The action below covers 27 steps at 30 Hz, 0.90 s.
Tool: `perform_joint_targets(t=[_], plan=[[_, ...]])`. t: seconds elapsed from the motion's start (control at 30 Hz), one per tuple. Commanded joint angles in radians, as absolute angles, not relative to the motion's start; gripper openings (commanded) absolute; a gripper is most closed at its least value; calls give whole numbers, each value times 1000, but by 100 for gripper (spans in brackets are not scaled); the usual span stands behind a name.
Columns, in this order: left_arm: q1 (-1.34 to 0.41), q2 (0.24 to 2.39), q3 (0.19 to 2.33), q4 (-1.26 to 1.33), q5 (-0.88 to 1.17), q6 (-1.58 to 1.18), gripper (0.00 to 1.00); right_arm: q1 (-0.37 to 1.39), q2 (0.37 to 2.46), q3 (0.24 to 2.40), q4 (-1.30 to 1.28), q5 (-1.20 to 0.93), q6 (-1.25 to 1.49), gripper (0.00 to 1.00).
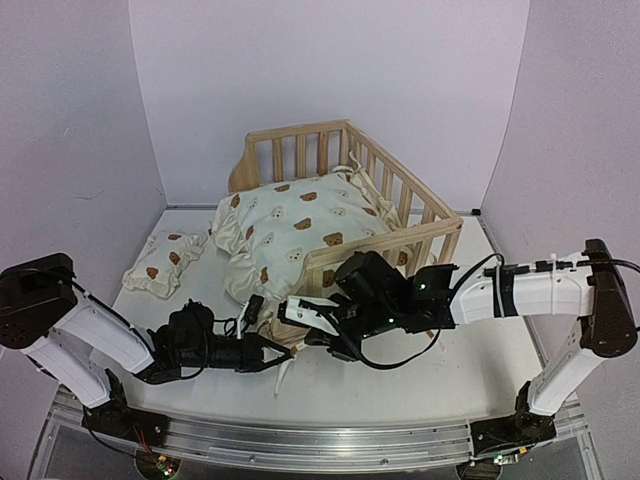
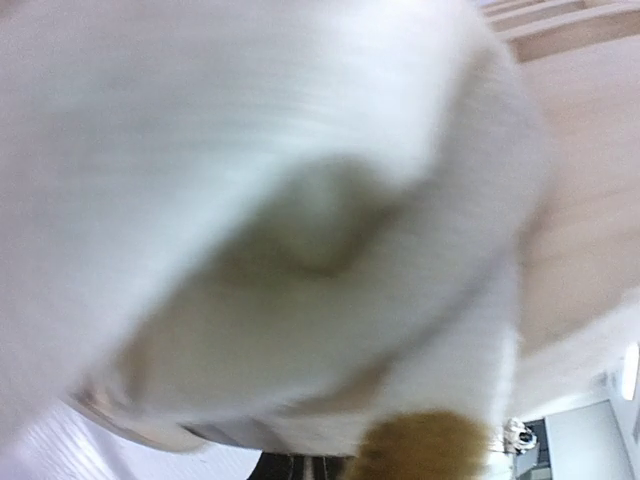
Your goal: Set up the pet bed
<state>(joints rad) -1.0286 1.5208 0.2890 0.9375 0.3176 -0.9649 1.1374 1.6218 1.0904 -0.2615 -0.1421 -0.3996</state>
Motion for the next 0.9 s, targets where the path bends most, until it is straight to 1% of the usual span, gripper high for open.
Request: perform_joint_targets(t=[0.0,0.13,0.3,0.43,0.63,0.73,0.87], plan=[[-1033,1420,303,908,413,-1031,0,1162,1588,1124,-231,-77,-434,2],[-1032,1350,350,760,446,-1005,0,1167,1610,1166,-230,-34,-469,2],[-1032,1299,376,676,484,-983,0,1168,1645,1190,-204,59,-492,3],[-1032,1298,406,668,550,-969,0,1168,1677,1197,-185,34,-475,3],[-1032,1260,414,661,581,-956,0,1169,1677,1139,-141,8,-430,4],[-1032,1249,415,661,591,-948,0,1170,1682,1131,-138,-18,-409,8],[-1031,1241,420,652,592,-943,0,1170,1691,1157,-156,-68,-372,10]])
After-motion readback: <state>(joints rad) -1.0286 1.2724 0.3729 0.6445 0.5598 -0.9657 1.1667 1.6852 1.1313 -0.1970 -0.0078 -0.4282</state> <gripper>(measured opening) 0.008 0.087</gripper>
